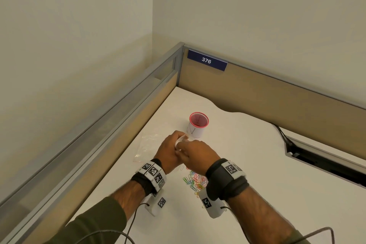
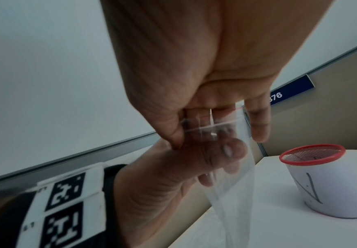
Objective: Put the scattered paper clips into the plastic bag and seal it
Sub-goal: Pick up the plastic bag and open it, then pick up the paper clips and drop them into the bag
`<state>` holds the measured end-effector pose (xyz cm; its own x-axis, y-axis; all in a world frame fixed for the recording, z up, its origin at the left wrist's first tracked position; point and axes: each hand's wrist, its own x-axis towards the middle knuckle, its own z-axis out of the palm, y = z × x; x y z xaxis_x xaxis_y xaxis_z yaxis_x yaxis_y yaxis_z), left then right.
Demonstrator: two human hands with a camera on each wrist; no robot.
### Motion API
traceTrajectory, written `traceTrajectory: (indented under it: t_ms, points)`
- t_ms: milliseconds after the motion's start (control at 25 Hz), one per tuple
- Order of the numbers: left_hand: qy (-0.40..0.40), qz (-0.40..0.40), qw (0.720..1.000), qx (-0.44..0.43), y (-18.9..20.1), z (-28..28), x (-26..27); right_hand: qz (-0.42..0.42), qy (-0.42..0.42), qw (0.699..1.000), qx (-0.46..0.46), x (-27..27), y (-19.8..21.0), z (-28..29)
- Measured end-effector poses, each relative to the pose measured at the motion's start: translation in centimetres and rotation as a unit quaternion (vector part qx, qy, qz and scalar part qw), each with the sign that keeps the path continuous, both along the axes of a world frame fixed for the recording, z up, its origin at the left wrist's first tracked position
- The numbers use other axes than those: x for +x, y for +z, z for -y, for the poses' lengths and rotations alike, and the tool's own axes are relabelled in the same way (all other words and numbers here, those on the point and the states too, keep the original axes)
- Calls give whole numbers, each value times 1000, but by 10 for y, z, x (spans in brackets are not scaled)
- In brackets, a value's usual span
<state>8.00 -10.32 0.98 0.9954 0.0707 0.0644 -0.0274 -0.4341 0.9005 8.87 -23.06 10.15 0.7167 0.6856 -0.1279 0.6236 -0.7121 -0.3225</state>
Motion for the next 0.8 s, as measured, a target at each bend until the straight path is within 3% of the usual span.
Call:
traceTrajectory:
  t_ms: [200,360,440,520,680,800]
  points:
    - [10,1,1000,18,2,13,-2,-27,-4,997,76,6,-3,17]
    - [57,16,998,-16,4,-1,-9,1,-129,964,232,36,-12,64]
    - [69,19,997,-16,3,-8,-12,-12,-213,958,190,60,-38,105]
    - [80,16,996,-24,1,-13,-15,-35,-272,958,88,79,-76,138]
    - [97,21,994,-40,1,-18,-17,-106,-308,939,-114,82,-135,163]
    - [99,27,994,-45,2,-18,-18,-86,-308,937,-143,67,-153,153]
